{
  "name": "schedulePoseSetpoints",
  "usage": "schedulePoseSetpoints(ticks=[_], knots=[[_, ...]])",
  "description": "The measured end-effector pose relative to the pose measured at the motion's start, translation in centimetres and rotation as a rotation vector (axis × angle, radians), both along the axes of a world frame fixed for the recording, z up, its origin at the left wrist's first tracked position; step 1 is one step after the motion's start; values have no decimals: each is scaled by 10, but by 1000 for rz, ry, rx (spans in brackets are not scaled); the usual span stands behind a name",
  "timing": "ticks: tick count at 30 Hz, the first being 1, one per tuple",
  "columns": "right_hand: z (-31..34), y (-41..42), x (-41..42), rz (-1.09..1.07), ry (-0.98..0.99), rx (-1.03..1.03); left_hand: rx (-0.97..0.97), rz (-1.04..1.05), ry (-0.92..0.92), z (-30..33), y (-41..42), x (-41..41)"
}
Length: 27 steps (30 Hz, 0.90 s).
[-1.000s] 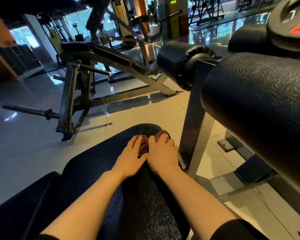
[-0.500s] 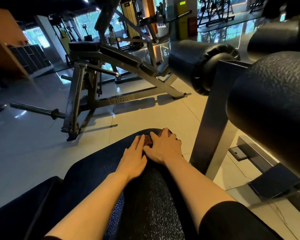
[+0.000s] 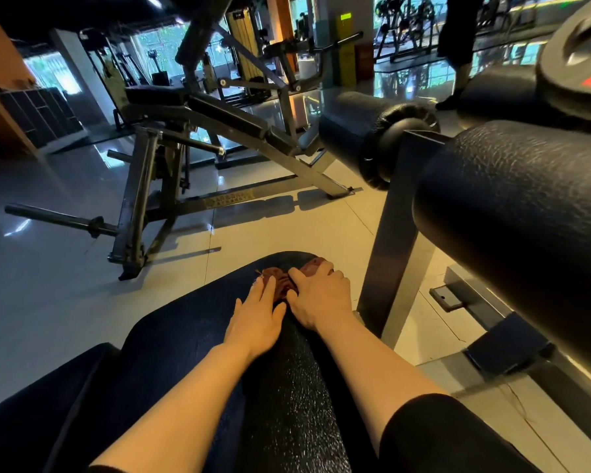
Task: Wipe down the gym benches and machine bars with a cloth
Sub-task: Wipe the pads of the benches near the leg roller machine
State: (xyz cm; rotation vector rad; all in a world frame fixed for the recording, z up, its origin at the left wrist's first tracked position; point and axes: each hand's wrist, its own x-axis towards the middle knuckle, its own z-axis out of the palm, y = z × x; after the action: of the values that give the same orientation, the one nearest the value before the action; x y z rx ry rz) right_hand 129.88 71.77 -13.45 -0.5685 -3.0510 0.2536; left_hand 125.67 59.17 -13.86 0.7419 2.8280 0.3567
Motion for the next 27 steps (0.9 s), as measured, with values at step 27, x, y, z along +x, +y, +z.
schedulePoseSetpoints(ticks=[27], knots=[[-3, -10, 70, -3, 43, -203, 63, -98, 200, -20, -36, 82]])
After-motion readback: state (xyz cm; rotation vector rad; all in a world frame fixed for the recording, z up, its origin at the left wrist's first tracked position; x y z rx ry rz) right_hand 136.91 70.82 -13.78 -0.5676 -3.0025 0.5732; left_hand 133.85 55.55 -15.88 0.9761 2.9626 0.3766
